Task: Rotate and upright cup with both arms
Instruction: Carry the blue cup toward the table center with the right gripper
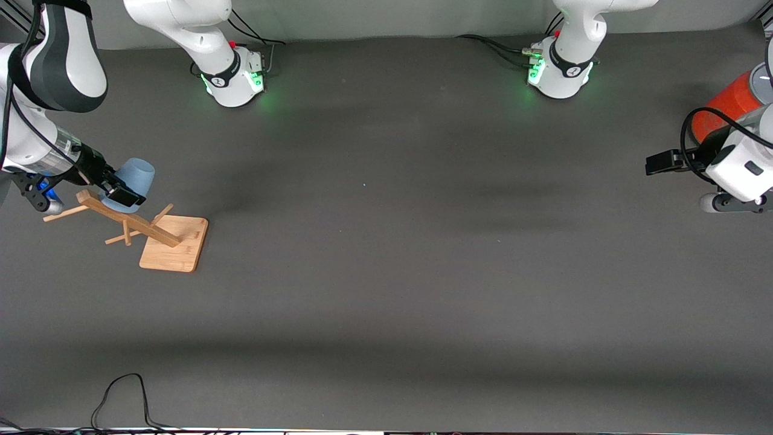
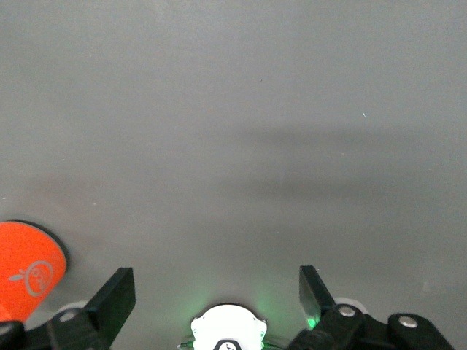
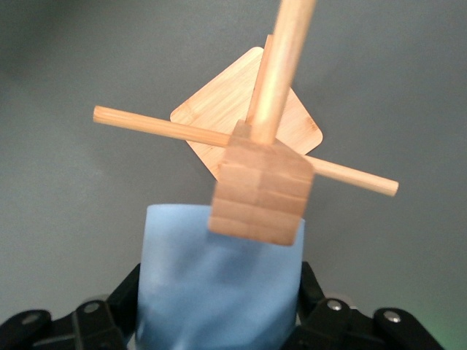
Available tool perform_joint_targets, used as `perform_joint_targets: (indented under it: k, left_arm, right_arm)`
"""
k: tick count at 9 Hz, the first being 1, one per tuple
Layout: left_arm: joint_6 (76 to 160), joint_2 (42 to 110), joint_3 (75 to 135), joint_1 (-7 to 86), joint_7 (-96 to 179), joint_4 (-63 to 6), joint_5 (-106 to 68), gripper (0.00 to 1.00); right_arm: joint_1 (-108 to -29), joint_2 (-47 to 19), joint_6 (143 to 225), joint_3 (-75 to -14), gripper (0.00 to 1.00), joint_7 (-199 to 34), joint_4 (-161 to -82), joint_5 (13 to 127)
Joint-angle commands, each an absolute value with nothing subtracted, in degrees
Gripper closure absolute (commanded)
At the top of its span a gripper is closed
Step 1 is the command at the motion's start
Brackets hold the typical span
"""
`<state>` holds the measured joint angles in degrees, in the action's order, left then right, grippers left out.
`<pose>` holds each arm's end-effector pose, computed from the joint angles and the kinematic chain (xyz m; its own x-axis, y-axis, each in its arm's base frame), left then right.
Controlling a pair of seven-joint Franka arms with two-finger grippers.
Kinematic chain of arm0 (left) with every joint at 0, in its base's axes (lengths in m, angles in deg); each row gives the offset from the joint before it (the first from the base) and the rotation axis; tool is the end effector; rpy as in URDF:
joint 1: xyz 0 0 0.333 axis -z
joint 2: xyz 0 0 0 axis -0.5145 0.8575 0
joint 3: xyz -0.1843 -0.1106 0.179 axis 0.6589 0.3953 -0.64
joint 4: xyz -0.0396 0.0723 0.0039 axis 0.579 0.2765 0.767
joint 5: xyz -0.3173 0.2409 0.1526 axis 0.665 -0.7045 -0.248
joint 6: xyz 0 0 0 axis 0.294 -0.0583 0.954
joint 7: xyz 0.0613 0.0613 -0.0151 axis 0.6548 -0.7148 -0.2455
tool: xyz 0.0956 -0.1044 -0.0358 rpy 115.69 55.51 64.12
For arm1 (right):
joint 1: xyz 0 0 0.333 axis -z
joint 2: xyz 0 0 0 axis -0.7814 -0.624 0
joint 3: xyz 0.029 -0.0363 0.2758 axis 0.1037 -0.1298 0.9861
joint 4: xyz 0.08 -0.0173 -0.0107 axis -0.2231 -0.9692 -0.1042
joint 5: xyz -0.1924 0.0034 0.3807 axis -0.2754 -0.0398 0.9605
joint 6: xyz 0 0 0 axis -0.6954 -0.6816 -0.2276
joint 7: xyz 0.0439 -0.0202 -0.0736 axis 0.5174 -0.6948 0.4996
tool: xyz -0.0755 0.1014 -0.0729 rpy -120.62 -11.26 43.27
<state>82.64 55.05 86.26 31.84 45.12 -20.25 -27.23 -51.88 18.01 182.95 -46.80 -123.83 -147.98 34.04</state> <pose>0.5789 -0.0075 0.4756 0.9663 0.0392 -0.2543 0.0389 -0.9992 -0.0060 0.5279 -0.0671 0.3546 0.7193 -0.6920 -0.0612 -0.6934 -0.7205 -0.0026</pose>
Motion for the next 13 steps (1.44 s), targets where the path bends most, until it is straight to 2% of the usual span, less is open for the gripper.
perform_joint_targets:
  k: [1,2,4,6,8,9,13]
  left_arm:
    - [83.11,56.54,86.08,31.40,45.90,-19.27,-25.45,0.00]
    - [83.28,56.71,86.08,30.71,47.12,-19.27,-25.53,0.00]
    - [84.43,57.33,86.16,30.52,47.40,-19.62,-25.71,0.00]
    - [84.43,57.42,86.16,30.79,47.40,-20.23,-25.89,0.00]
    - [84.43,57.68,86.25,31.31,47.40,-20.32,-26.15,0.00]
    - [84.43,57.86,86.25,31.40,47.40,-20.24,-26.15,0.00]
    - [84.43,58.29,86.69,31.67,47.31,-20.24,-26.15,0.00]
  right_arm:
    - [-52.27,19.93,176.83,-46.55,0.56,-125.23,-144.62,34.85]
    - [-52.35,20.54,172.70,-46.38,0.56,-127.33,-142.25,34.85]
    - [-57.43,23.79,165.74,-46.38,0.56,-135.73,-139.51,34.94]
    - [-69.07,25.73,161.68,-46.38,0.56,-152.91,-136.79,36.60]
    - [-80.69,23.12,162.10,-46.38,0.56,-168.31,-133.54,36.87]
    - [-85.88,19.79,162.54,-46.29,0.56,-175.79,-130.82,36.96]
    - [-102.16,-6.10,167.37,-46.38,0.56,-207.08,-108.80,36.87]
